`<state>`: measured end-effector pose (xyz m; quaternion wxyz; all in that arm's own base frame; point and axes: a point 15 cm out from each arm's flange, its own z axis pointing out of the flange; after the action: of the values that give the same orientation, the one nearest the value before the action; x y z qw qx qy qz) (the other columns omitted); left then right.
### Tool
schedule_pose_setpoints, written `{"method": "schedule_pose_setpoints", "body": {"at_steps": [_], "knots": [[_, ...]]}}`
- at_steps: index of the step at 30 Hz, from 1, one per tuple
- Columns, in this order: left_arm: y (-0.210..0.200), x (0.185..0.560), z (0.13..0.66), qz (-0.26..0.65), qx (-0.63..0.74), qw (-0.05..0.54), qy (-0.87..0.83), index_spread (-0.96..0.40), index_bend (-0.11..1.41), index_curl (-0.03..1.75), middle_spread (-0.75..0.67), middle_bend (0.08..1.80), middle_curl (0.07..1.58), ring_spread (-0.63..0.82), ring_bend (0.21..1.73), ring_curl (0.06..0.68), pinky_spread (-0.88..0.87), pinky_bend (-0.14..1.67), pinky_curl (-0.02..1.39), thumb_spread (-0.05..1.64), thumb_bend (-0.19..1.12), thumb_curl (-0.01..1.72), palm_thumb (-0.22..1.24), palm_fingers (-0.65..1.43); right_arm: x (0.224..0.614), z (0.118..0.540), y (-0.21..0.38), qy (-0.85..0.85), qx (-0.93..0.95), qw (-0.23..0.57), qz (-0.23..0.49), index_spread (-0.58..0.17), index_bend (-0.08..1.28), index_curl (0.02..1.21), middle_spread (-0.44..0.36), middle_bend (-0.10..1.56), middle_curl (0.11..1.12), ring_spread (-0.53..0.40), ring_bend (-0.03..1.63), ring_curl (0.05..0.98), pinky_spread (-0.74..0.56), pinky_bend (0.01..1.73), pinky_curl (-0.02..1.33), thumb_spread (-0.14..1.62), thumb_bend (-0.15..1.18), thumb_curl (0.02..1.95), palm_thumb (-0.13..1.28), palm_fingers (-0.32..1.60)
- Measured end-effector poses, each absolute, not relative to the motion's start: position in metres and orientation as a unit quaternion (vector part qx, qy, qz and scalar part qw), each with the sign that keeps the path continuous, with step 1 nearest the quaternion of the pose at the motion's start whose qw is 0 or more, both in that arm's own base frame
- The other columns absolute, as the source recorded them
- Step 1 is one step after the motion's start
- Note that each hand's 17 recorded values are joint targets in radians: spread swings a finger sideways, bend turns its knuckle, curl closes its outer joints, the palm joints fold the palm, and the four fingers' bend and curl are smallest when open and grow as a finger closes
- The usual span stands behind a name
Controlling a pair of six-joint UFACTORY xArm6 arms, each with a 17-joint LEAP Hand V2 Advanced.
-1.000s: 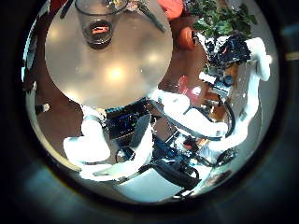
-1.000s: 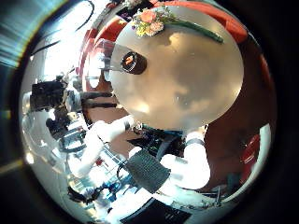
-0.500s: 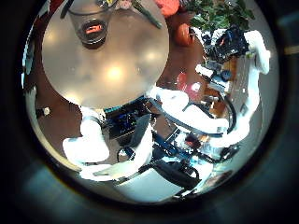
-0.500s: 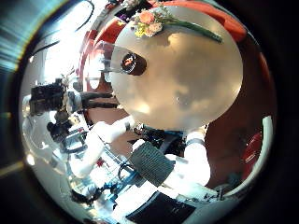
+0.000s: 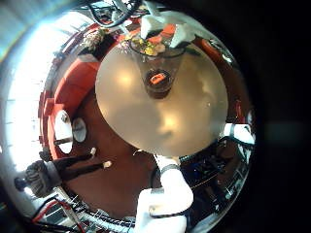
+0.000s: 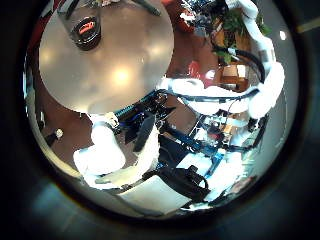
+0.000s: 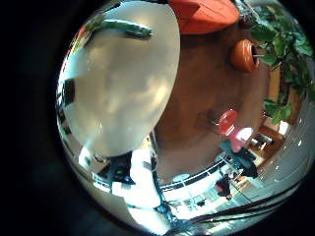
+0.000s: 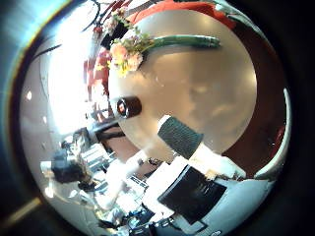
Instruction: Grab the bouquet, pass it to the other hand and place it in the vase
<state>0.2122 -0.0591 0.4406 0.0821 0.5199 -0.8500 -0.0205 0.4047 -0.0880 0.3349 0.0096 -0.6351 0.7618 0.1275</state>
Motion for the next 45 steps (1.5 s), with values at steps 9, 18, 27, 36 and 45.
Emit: {"method": "schedule_pose_setpoints", "body": {"at_steps": [9, 18, 27, 36, 45], "knots": [[-0.050, 0.212, 0.429, -0.023, 0.511, 0.094, -0.854, 0.03, 0.18, 0.36, 0.44, 0.18, 0.30, 0.55, 0.48, 0.187, 0.54, 0.20, 0.32, 1.06, -0.02, 0.31, 0.29, 0.13, 0.483, 0.289, -0.100, 0.750, -0.641, -0.013, 0.162, -0.298, 0.19, 0.30, -0.035, 0.30, 0.37, -0.014, 0.58, 0.264, 0.30, 0.41, 0.27, 1.08, -0.02, 0.37, 0.59, 0.26], [-0.049, 0.216, 0.425, -0.025, 0.516, 0.099, -0.851, 0.03, 0.18, 0.37, 0.44, 0.18, 0.30, 0.56, 0.47, 0.188, 0.54, 0.20, 0.32, 1.06, -0.02, 0.31, 0.29, 0.13, 0.513, 0.223, -0.063, 0.724, -0.666, -0.036, 0.175, -0.300, 0.18, 0.32, -0.023, 0.29, 0.37, -0.003, 0.55, 0.251, 0.29, 0.37, 0.26, 1.06, -0.02, 0.40, 0.59, 0.30], [-0.050, 0.219, 0.427, -0.024, 0.524, 0.100, -0.846, 0.04, 0.18, 0.37, 0.44, 0.18, 0.30, 0.56, 0.47, 0.190, 0.54, 0.20, 0.32, 1.07, -0.02, 0.31, 0.29, 0.13, 0.527, 0.183, -0.062, 0.726, -0.664, -0.039, 0.175, -0.285, 0.18, 0.32, -0.008, 0.31, 0.37, -0.012, 0.58, 0.254, 0.30, 0.34, 0.24, 1.06, -0.02, 0.41, 0.56, 0.37], [-0.053, 0.218, 0.428, -0.022, 0.526, 0.101, -0.844, 0.04, 0.18, 0.37, 0.44, 0.18, 0.30, 0.56, 0.47, 0.192, 0.54, 0.20, 0.32, 1.06, -0.02, 0.31, 0.30, 0.13, 0.526, 0.167, -0.074, 0.734, -0.653, -0.043, 0.181, -0.266, 0.17, 0.32, -0.005, 0.35, 0.38, -0.035, 0.64, 0.258, 0.29, 0.33, 0.23, 1.06, -0.02, 0.43, 0.59, 0.47], [-0.054, 0.218, 0.430, -0.021, 0.525, 0.102, -0.845, 0.04, 0.18, 0.37, 0.44, 0.18, 0.30, 0.56, 0.46, 0.193, 0.54, 0.20, 0.32, 1.06, -0.02, 0.31, 0.30, 0.13, 0.510, 0.155, -0.078, 0.720, -0.663, -0.095, 0.184, -0.281, 0.19, 0.35, -0.065, 0.47, 0.42, -0.120, 0.78, 0.284, 0.18, 0.31, 0.20, 1.04, -0.02, 0.45, 0.63, 0.75]]}}
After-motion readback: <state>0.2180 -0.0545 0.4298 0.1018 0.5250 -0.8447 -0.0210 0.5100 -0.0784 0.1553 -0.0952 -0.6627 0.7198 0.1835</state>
